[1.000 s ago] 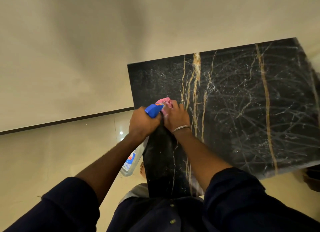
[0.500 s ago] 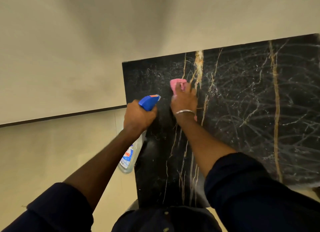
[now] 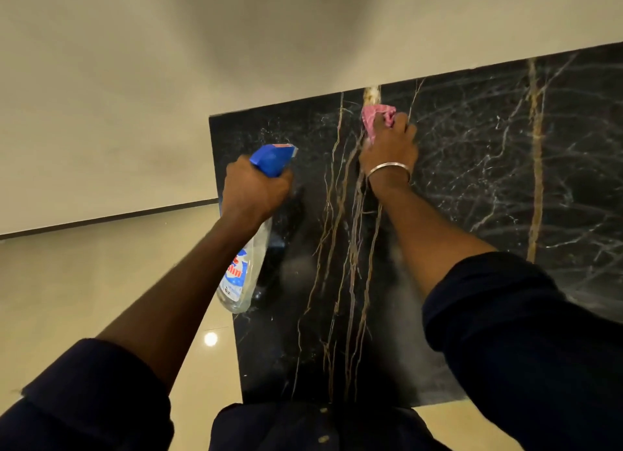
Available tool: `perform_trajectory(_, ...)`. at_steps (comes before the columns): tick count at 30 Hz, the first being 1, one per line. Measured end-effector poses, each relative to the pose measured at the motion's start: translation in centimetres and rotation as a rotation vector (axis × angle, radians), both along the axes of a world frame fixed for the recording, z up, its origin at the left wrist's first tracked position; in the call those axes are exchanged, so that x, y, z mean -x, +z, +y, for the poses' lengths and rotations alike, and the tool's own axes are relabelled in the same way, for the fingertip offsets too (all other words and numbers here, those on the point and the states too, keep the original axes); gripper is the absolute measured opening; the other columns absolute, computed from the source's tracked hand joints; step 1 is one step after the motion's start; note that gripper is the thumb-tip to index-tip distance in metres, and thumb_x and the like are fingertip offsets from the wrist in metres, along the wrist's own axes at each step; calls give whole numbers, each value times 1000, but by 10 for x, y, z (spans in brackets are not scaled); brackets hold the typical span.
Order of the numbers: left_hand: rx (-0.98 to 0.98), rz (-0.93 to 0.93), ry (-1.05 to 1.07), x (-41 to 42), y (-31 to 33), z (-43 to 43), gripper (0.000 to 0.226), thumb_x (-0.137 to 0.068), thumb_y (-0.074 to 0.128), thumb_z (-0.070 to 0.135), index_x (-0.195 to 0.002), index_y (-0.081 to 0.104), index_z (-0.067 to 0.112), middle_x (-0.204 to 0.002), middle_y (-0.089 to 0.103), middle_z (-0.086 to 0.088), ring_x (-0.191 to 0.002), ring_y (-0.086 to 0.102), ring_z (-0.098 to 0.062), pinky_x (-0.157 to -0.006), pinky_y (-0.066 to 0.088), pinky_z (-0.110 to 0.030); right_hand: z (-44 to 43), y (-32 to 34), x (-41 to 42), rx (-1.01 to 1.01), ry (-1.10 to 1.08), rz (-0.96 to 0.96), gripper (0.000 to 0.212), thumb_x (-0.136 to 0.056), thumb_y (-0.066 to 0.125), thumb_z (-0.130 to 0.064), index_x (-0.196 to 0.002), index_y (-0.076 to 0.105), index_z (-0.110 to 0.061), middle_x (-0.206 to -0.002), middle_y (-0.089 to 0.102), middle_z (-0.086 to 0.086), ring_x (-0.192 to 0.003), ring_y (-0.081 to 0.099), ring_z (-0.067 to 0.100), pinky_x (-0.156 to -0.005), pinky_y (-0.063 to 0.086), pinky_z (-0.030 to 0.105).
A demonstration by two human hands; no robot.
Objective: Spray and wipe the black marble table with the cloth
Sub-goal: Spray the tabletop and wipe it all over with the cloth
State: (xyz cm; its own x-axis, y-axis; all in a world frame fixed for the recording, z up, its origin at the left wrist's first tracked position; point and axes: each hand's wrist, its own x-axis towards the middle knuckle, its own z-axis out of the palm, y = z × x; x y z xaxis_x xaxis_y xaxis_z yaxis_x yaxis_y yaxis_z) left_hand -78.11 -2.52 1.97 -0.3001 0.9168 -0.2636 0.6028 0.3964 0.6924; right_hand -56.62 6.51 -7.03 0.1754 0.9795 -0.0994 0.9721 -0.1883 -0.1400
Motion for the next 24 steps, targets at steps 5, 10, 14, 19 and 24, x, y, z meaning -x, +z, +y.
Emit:
perform_trajectory(5, -8, -44, 54, 5, 3, 6, 30, -82, 70, 25, -105, 59, 10, -71, 56, -3, -62, 57, -13, -64, 54, -31, 14, 2, 70, 12, 27, 32, 56, -91, 53, -34, -142, 38, -16, -146, 32, 20, -123, 40, 37, -88, 45, 40)
perform_trajectory(10, -32, 36, 72, 4, 6, 10, 27, -84, 68, 27, -103, 58, 11, -73, 56, -3, -61, 54, -11, -61, 48, -22, 13, 6, 136, 58, 398, 64, 56, -87, 59, -29, -139, 41, -17, -145, 32, 17, -122, 41, 34, -89, 49, 38)
perform_trajectory(14, -8, -12, 89, 6, 7, 13, 25, -82, 68, 23, -101, 56, 13, -70, 55, -1, -63, 57, -13, -64, 53, -28, 32, 2, 94, 40, 476, 36, 51, -90, 53, -31, -138, 41, -21, -142, 35, 18, -122, 40, 38, -85, 51, 42)
perform_trajectory(19, -21, -5, 58, -1, 11, 11, 21, -84, 67, 22, -99, 55, 13, -65, 50, 4, -58, 52, -10, -61, 47, -21, 56, 1, -16, 9, 145, 28, 49, -93, 50, -30, -140, 40, -20, -148, 31, 18, -129, 36, 42, -91, 49, 49)
perform_trajectory(24, -9, -27, 68, -13, 8, -9, 22, -83, 68, 26, -96, 58, 11, -64, 52, 2, -56, 52, -9, -58, 46, -24, 59, 3, -84, 40, -96, -44, 49, -94, 45, -30, -142, 39, -21, -154, 22, 19, -134, 29, 44, -98, 43, 53)
